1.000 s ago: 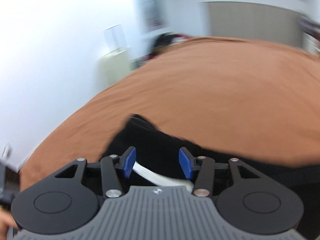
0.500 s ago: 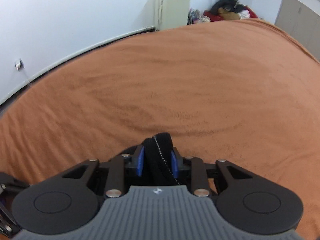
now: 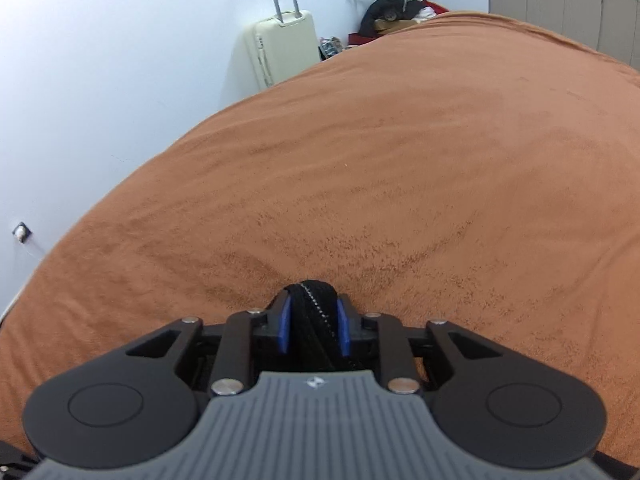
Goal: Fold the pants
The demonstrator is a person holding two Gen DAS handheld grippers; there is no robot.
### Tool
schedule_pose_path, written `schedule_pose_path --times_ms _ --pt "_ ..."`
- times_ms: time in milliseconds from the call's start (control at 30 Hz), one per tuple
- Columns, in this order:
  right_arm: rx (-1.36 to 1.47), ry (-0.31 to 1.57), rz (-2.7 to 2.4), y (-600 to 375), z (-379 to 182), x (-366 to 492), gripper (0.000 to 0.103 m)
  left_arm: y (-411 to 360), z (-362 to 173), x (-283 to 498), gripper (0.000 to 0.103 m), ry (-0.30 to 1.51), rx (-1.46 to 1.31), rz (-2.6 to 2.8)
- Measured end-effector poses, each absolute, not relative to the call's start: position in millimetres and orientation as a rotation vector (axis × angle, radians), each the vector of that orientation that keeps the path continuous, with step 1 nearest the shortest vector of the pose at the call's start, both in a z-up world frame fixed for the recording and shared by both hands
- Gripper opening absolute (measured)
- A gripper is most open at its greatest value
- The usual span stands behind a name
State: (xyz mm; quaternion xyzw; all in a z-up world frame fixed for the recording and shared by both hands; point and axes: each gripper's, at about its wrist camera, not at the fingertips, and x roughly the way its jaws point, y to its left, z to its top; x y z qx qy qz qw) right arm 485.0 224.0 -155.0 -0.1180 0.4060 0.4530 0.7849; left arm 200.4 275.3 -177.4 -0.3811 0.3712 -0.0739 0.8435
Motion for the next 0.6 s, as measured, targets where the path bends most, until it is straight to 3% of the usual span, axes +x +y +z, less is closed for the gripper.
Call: schedule_pose_path --times_ms 167,333,600 --pt "-0.234 0.728 0.941 176 -100 454 0.033 276 -177 201 0.041 0.768 -0.816 -0.154" --pt "-0.221 0.662 0.916 107 -72 390 0.034 277 -178 203 0.042 0.772 -0.821 -0.14" --pt "-0.181 0.782 0.867 68 -143 321 0.033 264 -175 209 0.044 0.79 -0.801 -0.105"
